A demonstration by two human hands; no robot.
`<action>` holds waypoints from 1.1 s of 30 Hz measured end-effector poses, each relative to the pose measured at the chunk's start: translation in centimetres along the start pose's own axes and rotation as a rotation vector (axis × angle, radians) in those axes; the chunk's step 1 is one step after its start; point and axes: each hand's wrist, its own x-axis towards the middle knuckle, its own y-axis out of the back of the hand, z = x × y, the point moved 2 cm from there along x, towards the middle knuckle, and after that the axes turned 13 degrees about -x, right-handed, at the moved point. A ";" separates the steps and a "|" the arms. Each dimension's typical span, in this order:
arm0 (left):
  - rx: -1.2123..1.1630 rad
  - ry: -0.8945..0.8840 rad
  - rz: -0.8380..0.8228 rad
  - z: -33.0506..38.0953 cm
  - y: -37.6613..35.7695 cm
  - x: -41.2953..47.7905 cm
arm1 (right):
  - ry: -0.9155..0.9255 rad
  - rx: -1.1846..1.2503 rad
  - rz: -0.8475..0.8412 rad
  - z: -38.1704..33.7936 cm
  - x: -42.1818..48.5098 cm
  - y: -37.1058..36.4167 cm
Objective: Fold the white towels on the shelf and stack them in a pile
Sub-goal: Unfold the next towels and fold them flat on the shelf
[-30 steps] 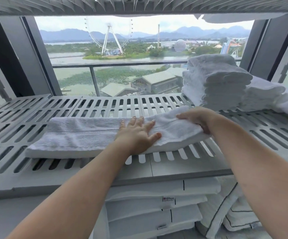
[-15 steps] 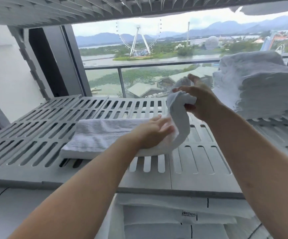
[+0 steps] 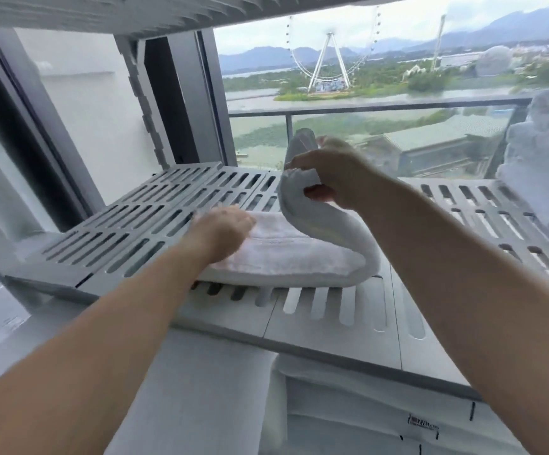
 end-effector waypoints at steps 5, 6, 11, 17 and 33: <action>-0.924 0.296 0.034 -4.7 0.8 -1.4 | -0.109 -0.238 0.032 -1.5 1.1 -5.2; -1.059 0.304 0.021 -5.0 0.7 -1.3 | -0.132 -0.264 0.037 -1.7 1.3 -6.4; -1.446 0.222 -0.028 -6.1 0.6 -1.9 | -0.249 -0.363 0.020 -1.4 1.5 -12.2; -1.506 0.181 -0.044 -6.9 1.2 -1.5 | -0.174 -0.443 0.158 -0.5 1.0 -15.4; -0.538 -0.195 0.047 -5.1 4.0 4.8 | 0.574 -1.100 0.514 4.1 -5.2 -18.4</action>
